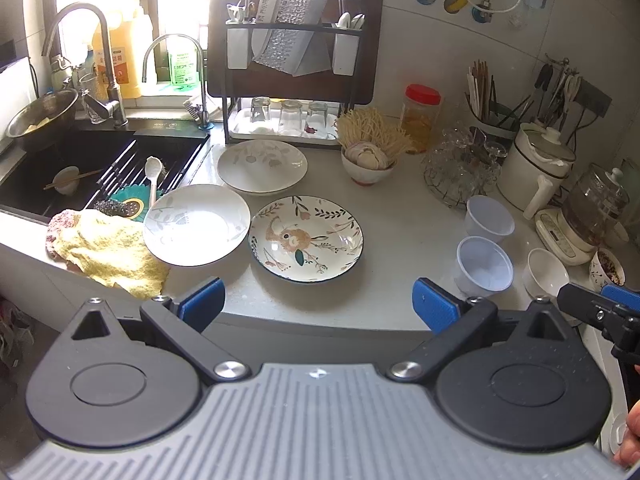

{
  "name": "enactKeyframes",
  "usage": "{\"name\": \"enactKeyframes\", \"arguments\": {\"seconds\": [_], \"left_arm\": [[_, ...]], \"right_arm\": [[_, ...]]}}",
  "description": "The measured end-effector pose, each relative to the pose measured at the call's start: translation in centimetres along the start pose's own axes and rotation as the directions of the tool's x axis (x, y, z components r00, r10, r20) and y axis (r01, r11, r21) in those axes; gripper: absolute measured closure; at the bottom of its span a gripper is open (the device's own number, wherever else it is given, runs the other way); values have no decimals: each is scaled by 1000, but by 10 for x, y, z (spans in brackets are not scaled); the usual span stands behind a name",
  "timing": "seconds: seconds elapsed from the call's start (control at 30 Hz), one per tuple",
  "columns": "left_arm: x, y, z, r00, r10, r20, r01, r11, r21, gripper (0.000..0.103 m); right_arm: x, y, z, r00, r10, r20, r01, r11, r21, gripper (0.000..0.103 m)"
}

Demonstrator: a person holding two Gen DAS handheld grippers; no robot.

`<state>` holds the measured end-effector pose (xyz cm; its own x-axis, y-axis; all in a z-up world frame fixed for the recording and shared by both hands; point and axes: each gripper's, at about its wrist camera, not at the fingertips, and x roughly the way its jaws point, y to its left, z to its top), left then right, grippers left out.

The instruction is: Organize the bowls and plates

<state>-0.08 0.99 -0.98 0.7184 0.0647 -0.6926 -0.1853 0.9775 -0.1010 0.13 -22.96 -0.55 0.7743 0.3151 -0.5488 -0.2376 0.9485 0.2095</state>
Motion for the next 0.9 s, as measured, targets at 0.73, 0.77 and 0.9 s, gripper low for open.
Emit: {"name": "enactKeyframes", "arguments": {"seconds": [0.73, 0.77, 0.9], "left_arm": [[-5, 0, -14, 1000, 29, 11, -28, 999, -38, 1], [-5, 0, -14, 1000, 29, 11, -28, 999, -37, 1], [-6, 0, -14, 1000, 27, 13, -27, 999, -38, 2]], "right_arm": [[4, 0, -2, 998, 48, -29, -49, 998, -28, 0], [3, 0, -2, 998, 49, -30, -50, 998, -29, 0], [2, 1, -2, 998, 55, -26, -56, 998, -37, 0]]}}
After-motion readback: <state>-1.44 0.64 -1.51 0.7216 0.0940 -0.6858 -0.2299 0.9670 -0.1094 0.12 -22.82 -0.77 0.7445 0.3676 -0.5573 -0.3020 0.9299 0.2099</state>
